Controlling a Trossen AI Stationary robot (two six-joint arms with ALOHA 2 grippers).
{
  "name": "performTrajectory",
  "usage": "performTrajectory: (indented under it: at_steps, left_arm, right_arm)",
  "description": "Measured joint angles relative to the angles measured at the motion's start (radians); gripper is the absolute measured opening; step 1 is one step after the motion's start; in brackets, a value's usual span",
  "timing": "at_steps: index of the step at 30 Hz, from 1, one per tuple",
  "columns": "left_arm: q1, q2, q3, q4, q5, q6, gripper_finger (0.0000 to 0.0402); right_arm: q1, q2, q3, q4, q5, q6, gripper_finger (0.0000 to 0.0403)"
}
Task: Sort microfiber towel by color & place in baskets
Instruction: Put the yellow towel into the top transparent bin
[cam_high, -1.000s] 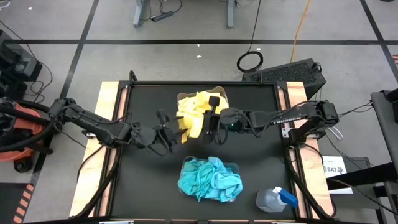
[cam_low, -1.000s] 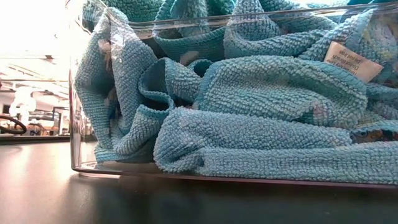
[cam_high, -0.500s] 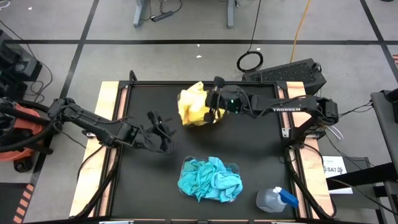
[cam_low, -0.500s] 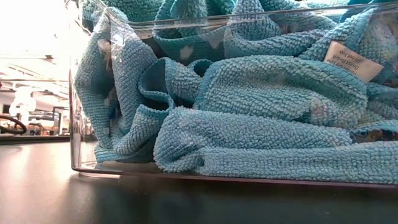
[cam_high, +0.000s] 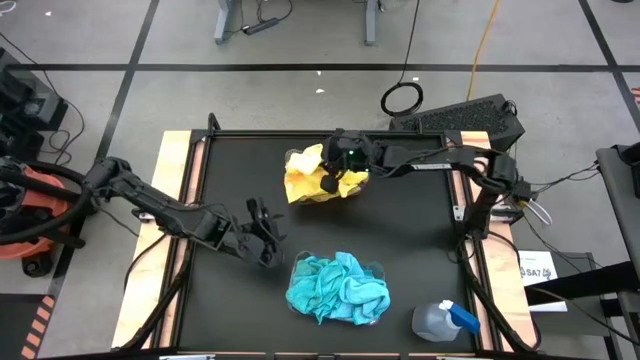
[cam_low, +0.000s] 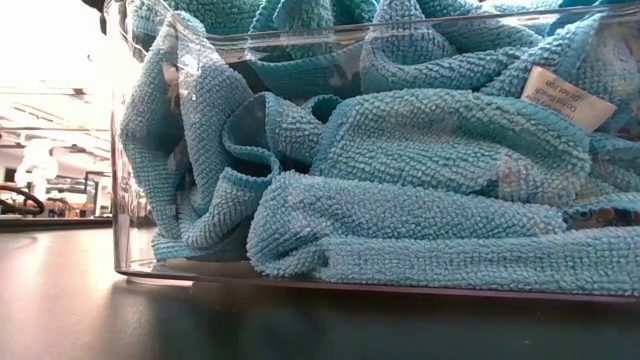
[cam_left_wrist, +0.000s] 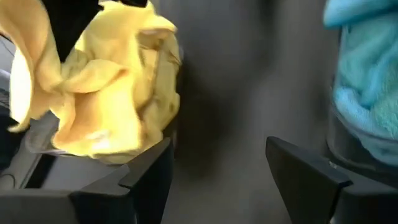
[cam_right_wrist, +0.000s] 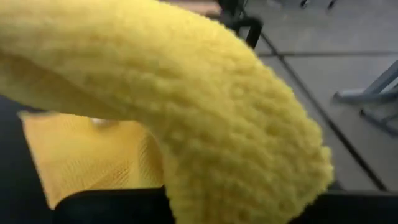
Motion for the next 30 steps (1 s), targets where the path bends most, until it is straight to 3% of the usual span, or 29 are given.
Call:
performTrajectory:
  at_steps: [13, 21, 30]
  left_arm:
    - [-0.050, 0.199, -0.001, 0.106, 0.003, -0.031, 0.0261]
    - [-0.070, 0.213, -0.001, 0.135, 0.003, -0.031, 0.0261]
    - [-0.070, 0.213, -0.001, 0.136, 0.003, -0.031, 0.0261]
  right_arm:
    - [-0.010, 0.152, 0.002, -0.008, -0.077, 0.086, 0.0006]
    - [-0.050, 0.197, 0.004, -0.023, -0.182, 0.184, 0.0010]
    - [-0.057, 0.199, 0.004, -0.056, -0.182, 0.212, 0.0031]
